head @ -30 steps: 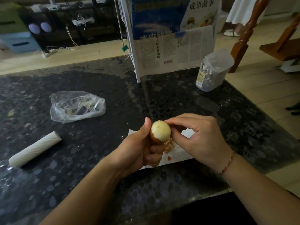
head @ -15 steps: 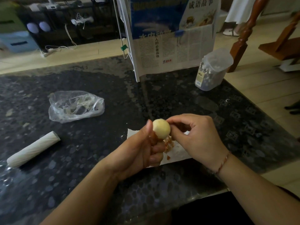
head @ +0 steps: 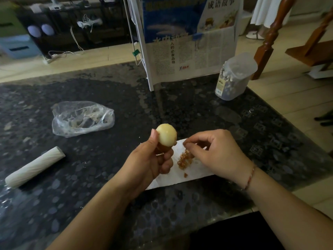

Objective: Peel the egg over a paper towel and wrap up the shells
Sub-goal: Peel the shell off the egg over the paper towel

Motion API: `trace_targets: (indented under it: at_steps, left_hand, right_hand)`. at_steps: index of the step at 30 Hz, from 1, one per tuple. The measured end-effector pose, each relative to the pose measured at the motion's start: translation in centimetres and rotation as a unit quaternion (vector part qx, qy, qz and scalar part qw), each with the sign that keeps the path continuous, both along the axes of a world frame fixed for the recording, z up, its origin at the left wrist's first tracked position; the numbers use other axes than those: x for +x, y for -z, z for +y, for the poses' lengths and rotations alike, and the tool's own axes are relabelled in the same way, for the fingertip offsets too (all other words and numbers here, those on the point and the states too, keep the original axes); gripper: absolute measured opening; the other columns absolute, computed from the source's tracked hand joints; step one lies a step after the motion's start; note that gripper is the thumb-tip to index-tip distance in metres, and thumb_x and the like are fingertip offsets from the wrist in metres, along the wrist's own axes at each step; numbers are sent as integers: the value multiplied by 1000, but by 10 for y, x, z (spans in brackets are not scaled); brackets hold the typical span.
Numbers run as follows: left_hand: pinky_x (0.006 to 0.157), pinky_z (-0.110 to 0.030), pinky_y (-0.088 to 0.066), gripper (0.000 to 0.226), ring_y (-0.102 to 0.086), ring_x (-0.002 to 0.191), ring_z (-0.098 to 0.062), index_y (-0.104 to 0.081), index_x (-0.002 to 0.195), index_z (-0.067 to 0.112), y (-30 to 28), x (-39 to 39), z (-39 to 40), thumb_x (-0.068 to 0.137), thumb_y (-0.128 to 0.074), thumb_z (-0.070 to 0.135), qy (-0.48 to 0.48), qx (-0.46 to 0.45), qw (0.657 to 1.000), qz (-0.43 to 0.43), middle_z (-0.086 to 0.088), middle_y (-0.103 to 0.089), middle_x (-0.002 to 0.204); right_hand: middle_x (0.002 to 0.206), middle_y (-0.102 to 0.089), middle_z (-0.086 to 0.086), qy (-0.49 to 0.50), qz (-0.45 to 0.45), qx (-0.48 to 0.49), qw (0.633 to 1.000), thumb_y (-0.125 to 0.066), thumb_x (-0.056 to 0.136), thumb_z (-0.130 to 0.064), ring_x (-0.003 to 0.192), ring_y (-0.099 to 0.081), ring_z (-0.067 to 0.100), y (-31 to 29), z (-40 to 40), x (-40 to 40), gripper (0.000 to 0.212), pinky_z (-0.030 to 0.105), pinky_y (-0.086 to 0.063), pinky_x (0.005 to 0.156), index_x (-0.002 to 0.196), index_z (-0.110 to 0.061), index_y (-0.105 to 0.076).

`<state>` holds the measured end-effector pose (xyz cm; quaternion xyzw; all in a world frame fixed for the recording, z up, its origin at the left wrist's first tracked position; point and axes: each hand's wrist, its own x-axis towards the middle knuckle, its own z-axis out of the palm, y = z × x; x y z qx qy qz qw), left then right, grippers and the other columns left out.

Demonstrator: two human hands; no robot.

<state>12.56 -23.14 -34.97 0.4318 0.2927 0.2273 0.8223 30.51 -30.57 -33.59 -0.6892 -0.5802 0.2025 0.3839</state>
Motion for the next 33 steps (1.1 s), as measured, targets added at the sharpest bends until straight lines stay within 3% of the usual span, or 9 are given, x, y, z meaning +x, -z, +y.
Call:
trace_targets:
  at_steps: [4,6,10,14,18,21,25,33]
  left_hand:
    - [57,-25,-37,64,-41,57,-13,-65,112,4,0,-1,1,89,-43,59,12,-32,999,-31,-4,-47,70]
    - [55,-25,-34,61,-37,55,-13,-65,111,7,-2,-1,1,89,-43,59,15,-60,997,-43,-4,-44,68]
    - [51,-24,-27,56,-28,52,-12,-73,95,17,-6,2,1,88,-41,62,19,-69,997,-13,-2,-39,64]
    - [54,-26,-16,56,-19,54,-12,-68,89,18,-11,5,-1,89,-36,64,47,-43,998,13,1,-35,61]
    - [55,-24,-22,41,-25,57,-10,-63,97,17,-10,2,-2,90,-50,56,81,1,997,-2,1,-35,68]
    - [56,-23,-25,24,-30,58,-9,-64,98,15,-7,1,-2,89,-57,36,81,28,996,-6,1,-36,69]
    - [59,-27,-20,35,-25,61,-13,-65,105,13,-6,0,-3,87,-57,42,83,25,996,4,1,-36,69]
    - [56,-24,-22,36,-26,60,-12,-63,103,12,-7,-1,-2,91,-49,43,92,45,994,45,1,-33,69]
  right_hand:
    - [104,-69,-21,-9,-91,-16,996,-65,77,-44,86,-64,-1,-1,-1,-4,20,21,-53,82,82,-29,-77]
    - [103,-66,-24,-11,-116,29,993,-72,78,-36,88,-61,-2,-4,-2,-3,17,16,-51,80,94,-32,-75]
    - [99,-67,-12,-47,-69,169,982,-73,83,-27,87,-57,-3,-8,-4,-7,23,4,-40,68,105,-22,-72]
    - [98,-65,-1,-62,-77,199,975,-71,84,-20,87,-60,9,-6,-2,-12,22,9,-42,72,105,-17,-74]
    - [90,-66,1,-43,-64,236,969,-74,82,-14,82,-61,9,-5,-1,-9,12,12,-45,69,93,-11,-77]
    - [89,-65,0,-38,-71,236,969,-75,81,-15,80,-59,8,-5,0,-9,9,11,-44,66,90,-11,-76]
    - [95,-60,-1,-51,-123,208,969,-71,84,-24,87,-59,15,-7,0,-5,12,34,-54,69,90,-13,-72]
    - [101,-41,-14,-88,-155,136,975,-66,88,-27,82,-48,7,-11,-2,-6,10,35,-51,59,90,-19,-60]
